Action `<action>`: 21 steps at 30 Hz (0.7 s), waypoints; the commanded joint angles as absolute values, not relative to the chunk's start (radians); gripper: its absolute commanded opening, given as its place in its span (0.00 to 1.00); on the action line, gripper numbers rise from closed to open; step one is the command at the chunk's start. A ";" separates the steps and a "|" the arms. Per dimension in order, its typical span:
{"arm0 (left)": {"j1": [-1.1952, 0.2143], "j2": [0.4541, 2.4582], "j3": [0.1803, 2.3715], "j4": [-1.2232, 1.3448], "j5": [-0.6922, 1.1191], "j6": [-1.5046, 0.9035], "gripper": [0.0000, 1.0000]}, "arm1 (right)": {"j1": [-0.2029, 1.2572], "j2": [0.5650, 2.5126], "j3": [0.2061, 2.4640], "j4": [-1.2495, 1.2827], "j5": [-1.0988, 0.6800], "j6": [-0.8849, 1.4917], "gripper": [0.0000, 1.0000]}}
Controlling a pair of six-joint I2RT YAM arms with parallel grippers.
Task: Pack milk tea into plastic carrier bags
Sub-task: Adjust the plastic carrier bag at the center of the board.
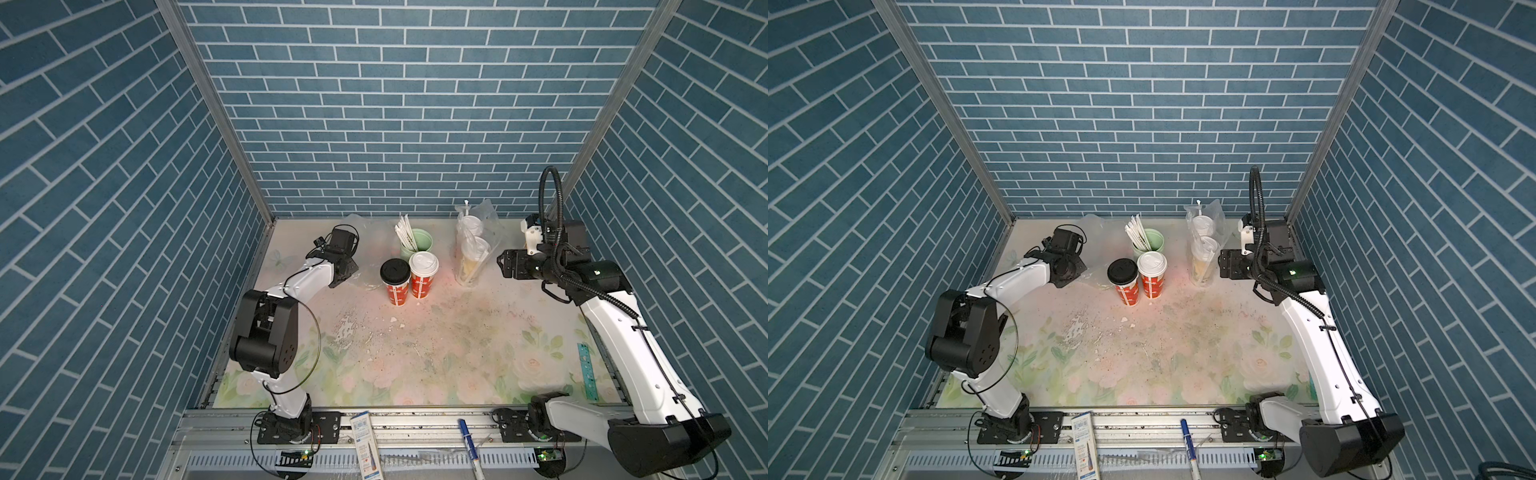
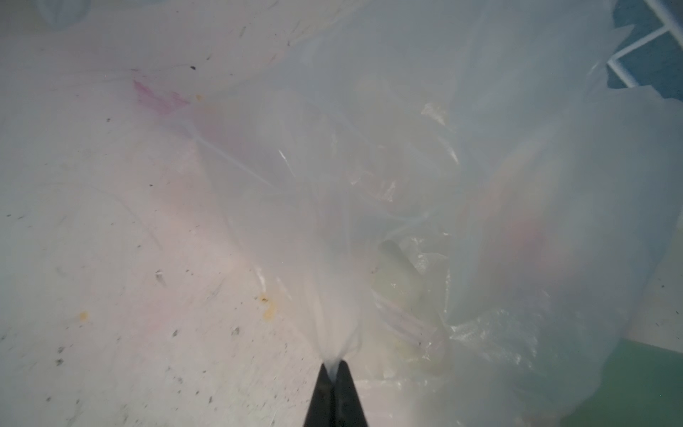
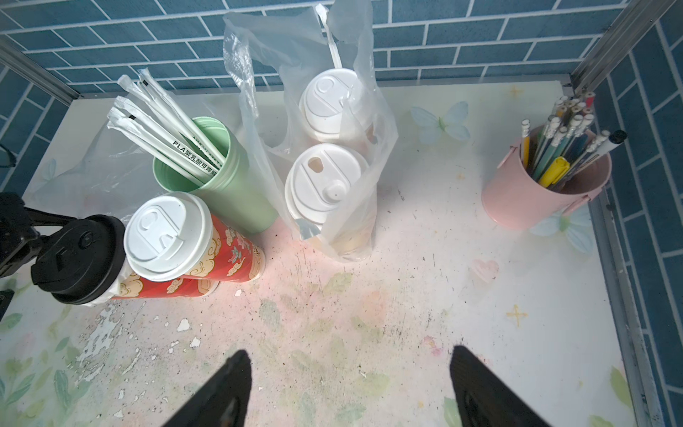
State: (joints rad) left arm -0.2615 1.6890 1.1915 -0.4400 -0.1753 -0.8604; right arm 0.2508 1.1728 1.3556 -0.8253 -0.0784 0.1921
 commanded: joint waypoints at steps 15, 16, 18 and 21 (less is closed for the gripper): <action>-0.335 1.055 0.814 -0.392 -0.207 -1.240 0.00 | 0.509 1.025 1.265 -0.831 -0.292 0.332 0.81; -0.353 1.028 0.803 -0.394 -0.223 -1.260 0.00 | 0.537 1.014 1.257 -0.836 -0.300 0.345 0.81; -0.389 0.980 0.789 -0.397 -0.252 -1.295 0.00 | 0.587 0.989 1.237 -0.836 -0.312 0.374 0.81; -0.453 0.934 0.778 -0.387 -0.291 -1.341 0.00 | 0.652 0.946 1.192 -0.799 -0.334 0.434 0.81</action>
State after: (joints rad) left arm -0.4095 0.9607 0.7979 -0.3855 -0.2302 -1.2640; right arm 0.6140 0.9886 1.2179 -0.8207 -0.2893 0.3500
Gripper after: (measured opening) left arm 0.043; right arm 0.808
